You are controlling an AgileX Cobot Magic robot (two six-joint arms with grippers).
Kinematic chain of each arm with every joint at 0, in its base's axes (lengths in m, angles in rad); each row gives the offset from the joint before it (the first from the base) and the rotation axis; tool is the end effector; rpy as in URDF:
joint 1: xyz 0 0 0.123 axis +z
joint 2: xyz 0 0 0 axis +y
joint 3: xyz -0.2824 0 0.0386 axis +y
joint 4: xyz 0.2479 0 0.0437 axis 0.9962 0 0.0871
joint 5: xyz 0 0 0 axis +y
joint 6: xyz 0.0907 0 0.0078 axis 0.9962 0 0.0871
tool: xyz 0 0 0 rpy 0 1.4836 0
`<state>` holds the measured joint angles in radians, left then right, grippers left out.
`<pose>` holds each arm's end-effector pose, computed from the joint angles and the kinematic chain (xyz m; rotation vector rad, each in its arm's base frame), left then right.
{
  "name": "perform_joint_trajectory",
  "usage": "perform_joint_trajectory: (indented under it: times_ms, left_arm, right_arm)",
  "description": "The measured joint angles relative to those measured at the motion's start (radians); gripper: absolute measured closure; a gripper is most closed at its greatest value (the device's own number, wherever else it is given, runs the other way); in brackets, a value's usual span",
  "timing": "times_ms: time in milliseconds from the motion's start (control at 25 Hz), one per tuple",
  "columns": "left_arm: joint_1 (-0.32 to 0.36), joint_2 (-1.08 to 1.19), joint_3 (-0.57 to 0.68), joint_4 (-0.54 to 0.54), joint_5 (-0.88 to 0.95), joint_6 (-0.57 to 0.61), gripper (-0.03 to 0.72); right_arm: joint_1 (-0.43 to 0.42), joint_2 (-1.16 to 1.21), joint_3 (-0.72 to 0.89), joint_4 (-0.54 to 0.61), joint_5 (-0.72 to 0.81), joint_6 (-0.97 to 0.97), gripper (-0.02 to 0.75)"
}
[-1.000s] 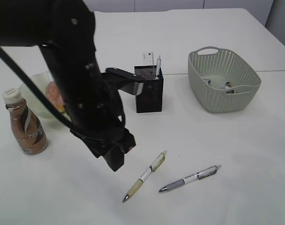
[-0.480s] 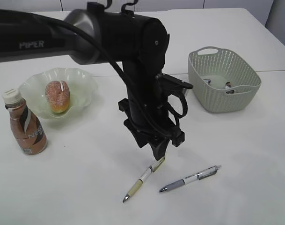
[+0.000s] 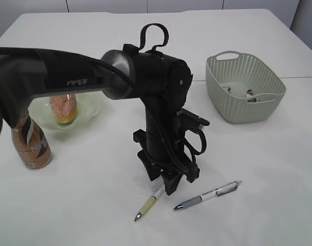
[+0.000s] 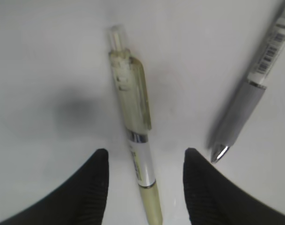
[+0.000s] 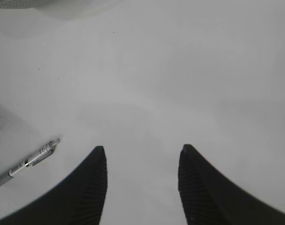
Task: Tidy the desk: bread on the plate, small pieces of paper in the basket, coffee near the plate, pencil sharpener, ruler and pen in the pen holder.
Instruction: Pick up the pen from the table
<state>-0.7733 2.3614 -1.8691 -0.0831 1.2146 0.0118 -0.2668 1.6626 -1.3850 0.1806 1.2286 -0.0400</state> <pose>0.3260 -0.3281 0.1249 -1.1292 -2.8510 0.0820 0.3211 -0.0718 0.2861 0.4047 2.9294 0.2216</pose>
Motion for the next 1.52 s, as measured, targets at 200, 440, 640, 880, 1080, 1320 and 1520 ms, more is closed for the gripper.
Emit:
perform_joint_trajectory:
  times_ms: [200, 440, 640, 880, 1080, 1320, 1520]
  left_arm:
    - [0.0, 0.024, -0.002, 0.0, 0.0, 0.0, 0.316]
    - [0.0, 0.044, -0.006, -0.002, 0.0, 0.0, 0.323]
    - [0.0, 0.052, -0.014, -0.002, 0.0, 0.0, 0.372]
    - [0.0, 0.071, -0.026, 0.006, 0.014, -0.002, 0.487]
    - [0.0, 0.092, -0.038, 0.006, 0.032, -0.005, 0.515]
    - [0.0, 0.096, -0.042, -0.007, 0.038, -0.012, 0.619]
    - [0.0, 0.096, -0.044, -0.009, 0.04, -0.012, 0.622]
  right_arm:
    - [0.0, 0.0, 0.0, 0.0, 0.0, 0.0, 0.342]
    - [0.0, 0.0, 0.0, 0.0, 0.0, 0.0, 0.342]
    - [0.0, 0.0, 0.0, 0.0, 0.0, 0.0, 0.342]
    - [0.0, 0.0, 0.0, 0.0, 0.0, 0.0, 0.342]
    - [0.0, 0.0, 0.0, 0.0, 0.0, 0.0, 0.342]
    - [0.0, 0.0, 0.0, 0.0, 0.0, 0.0, 0.343]
    - [0.0, 0.0, 0.0, 0.0, 0.0, 0.0, 0.343]
